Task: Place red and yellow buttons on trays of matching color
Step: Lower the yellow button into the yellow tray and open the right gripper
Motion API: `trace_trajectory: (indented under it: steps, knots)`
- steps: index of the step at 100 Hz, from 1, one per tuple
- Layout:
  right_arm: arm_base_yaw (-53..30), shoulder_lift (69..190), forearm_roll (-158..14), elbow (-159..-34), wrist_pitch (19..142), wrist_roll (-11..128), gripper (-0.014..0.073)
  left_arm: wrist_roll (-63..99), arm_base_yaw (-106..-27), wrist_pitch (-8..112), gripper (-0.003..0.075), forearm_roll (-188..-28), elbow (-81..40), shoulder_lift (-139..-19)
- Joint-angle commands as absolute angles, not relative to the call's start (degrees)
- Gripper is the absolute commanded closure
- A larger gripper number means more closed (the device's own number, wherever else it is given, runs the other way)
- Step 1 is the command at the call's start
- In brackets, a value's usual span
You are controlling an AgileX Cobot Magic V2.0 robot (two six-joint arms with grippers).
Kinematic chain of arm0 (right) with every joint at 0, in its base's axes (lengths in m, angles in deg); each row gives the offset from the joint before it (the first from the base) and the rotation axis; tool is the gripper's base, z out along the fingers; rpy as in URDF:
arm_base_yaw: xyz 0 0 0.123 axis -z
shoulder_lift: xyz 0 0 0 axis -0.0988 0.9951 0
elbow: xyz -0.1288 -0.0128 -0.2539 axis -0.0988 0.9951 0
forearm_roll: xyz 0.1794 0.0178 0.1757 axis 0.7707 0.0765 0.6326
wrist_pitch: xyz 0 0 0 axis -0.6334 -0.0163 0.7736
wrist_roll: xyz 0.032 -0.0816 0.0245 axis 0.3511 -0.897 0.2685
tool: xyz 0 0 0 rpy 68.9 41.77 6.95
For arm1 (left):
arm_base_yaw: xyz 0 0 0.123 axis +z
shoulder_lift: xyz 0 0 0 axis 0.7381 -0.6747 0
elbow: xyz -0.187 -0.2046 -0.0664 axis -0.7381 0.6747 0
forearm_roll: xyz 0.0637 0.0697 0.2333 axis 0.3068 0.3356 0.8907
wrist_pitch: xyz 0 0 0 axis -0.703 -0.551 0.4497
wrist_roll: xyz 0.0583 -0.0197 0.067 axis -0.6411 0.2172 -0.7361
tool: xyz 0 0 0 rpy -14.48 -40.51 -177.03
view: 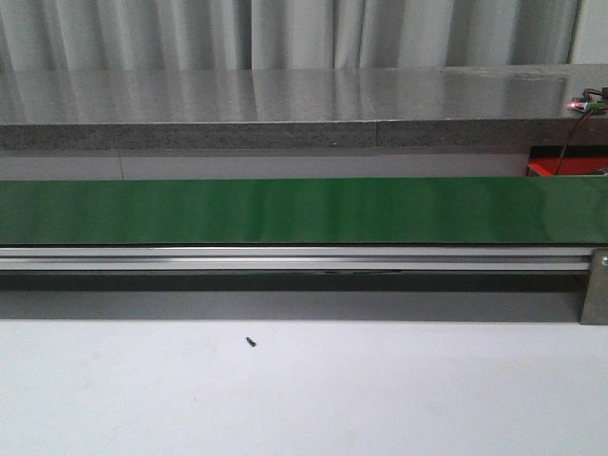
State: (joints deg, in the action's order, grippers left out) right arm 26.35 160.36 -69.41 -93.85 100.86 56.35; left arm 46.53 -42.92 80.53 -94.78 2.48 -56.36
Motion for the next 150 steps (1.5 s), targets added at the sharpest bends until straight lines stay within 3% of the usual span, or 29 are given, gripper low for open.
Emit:
trace_trajectory:
  steps: [1,42,49,62,69,101,139,150]
  knots:
    - [26.66,160.26,-67.91,-95.01,97.43,56.49,0.0435,46.96,-43.31,76.78,0.074,-95.94,1.08,-56.42]
    - [26.66,167.58,-66.72,-95.01,95.37,56.49,0.0424,46.96,-43.31,76.78,0.074,-95.94,1.08,-56.42]
    - [26.66,167.65,-66.72,-95.01,95.37,56.49,0.037,46.96,-43.31,76.78,0.074,-95.94,1.08,-56.42]
    - [26.66,167.65,-66.72,-95.01,95.25,56.49,0.0192,46.96,-43.31,76.78,0.074,-95.94,1.08,-56.42]
    - [26.66,167.65,-66.72,-95.01,95.25,56.49,0.0146,46.96,-43.31,76.78,0.074,-95.94,1.08,-56.42]
    - [26.66,166.84,-66.2,-95.01,95.85,56.49,0.0144,46.96,-43.31,76.78,0.074,-95.94,1.08,-56.42]
    - [26.41,156.73,-65.18,-95.01,98.63,56.49,0.0153,46.96,-43.31,76.78,0.074,-95.94,1.08,-56.42]
    - [25.93,153.15,-64.4,-95.01,100.01,56.49,0.0248,46.96,-43.31,76.78,0.074,-95.94,1.08,-56.42]
